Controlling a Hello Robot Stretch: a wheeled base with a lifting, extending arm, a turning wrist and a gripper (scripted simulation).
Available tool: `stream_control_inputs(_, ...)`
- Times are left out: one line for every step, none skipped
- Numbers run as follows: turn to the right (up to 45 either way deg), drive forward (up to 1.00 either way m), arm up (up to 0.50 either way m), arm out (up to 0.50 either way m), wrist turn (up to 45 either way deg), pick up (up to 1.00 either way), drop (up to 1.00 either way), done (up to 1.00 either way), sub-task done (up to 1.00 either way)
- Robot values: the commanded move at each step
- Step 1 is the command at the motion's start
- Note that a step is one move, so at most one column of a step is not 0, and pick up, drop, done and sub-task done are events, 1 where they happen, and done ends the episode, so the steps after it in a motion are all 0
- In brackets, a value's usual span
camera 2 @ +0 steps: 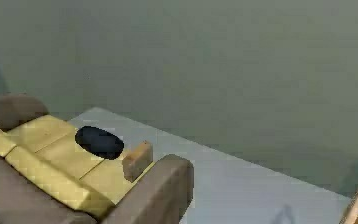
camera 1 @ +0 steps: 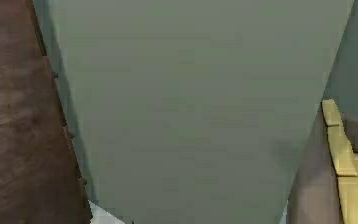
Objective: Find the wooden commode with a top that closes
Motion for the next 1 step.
stream_control_inputs(-45.0,0.00,0.00,0.00,0.0,0.00,0.00,0.00,0.00)
